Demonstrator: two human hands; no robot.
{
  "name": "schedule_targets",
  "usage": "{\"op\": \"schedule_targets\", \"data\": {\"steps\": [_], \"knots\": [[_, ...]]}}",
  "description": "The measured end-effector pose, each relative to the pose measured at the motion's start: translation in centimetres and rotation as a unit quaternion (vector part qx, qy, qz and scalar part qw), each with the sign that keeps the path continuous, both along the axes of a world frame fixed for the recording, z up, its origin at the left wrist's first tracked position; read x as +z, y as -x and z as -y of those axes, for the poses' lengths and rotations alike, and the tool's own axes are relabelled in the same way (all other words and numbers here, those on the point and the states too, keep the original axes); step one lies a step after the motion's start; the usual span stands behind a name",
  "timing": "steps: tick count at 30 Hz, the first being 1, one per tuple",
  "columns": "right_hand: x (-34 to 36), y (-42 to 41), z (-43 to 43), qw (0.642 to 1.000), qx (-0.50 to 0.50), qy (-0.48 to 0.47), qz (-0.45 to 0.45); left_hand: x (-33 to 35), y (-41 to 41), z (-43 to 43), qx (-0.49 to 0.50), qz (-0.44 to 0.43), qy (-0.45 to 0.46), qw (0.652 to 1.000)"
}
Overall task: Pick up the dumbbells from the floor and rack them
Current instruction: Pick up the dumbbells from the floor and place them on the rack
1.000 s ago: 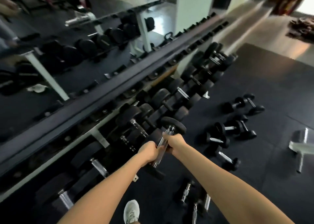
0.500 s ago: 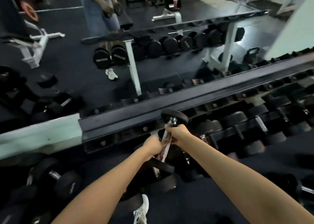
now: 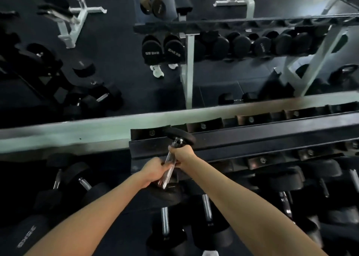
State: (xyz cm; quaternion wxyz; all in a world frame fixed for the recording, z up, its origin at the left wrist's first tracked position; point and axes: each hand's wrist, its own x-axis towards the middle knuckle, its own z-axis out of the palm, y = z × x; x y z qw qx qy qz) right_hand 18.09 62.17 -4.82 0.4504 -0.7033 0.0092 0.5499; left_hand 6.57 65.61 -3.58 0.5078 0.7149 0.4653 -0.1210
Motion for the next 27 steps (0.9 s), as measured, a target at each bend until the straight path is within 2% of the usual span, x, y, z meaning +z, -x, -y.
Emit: {"op": "schedule_targets", "data": {"steps": [4,8,13,22,27], "knots": [[-1.0,0.8,-3.9,0.998,0.052,-0.007,0.023,-1.4,0.9,-2.6,0.051,-0.003,-0.010,0.999],[-1.9,0.9,-6.4,0.994,0.099,0.002,0.048,-3.0,1.1,-4.1,0.130,0.017,0.043,0.990],[-3.1,1.2,-8.1,0.984,0.151,0.029,0.087,-4.8,1.2,-4.4,0.175,0.023,0.073,0.982],[-3.6,1.9,-8.8,0.979,0.171,0.053,0.103,-5.3,2.9,-5.9,0.157,0.039,0.154,0.975],[-3.2,2.1,-8.6,0.976,0.181,0.052,0.110,-4.9,3.0,-6.2,0.177,0.045,0.135,0.974]]}}
